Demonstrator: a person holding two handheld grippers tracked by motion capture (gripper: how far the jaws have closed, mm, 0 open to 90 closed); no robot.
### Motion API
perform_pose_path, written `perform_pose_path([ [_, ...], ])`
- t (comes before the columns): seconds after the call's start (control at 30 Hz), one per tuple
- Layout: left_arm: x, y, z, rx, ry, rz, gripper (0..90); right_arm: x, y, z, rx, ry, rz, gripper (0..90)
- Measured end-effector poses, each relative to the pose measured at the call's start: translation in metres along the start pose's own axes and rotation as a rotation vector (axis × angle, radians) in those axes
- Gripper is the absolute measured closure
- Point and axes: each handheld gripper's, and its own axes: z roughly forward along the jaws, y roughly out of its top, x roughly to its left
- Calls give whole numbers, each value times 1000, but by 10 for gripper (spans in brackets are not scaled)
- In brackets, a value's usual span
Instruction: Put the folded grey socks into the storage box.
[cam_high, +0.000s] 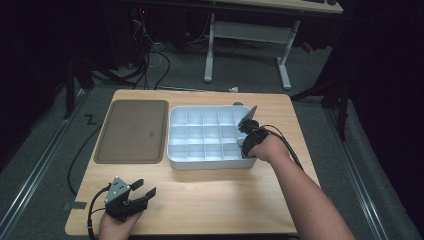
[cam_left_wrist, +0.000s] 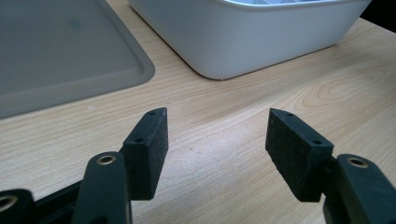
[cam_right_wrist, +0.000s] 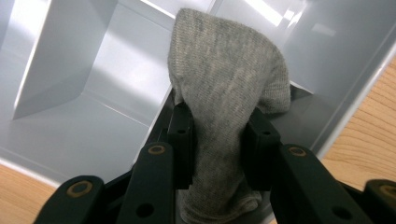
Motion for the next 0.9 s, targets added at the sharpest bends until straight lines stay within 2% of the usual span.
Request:
perform_pose_path([
  [0.07,0,0,0,-1,0,1,399,0,0,1,6,1,8,694],
  [0.1,0,0,0,0,0,1,399,0,0,2,4,-4,-9,694],
  [0.23,0,0,0,-1,1,2,399,2,1,9,25,-16,-3,694],
  [0.27,0,0,-1,-2,1,1,399,2,2,10,24,-20,-16,694],
  [0.47,1,0,-1,-2,1,2,399,3,2,12,34,-25,-8,682],
  [0.67,0,0,0,-1,-2,1,399,2,2,8,31,-9,-16,592],
  [0.73,0,0,0,0,-3,2,399,1,1,5,26,2,-30,584],
  [0.77,0,0,0,-1,-2,3,399,1,1,1,16,2,-16,581],
  [0.9,0,0,1,-3,-1,3,399,0,1,-6,5,8,-20,578],
])
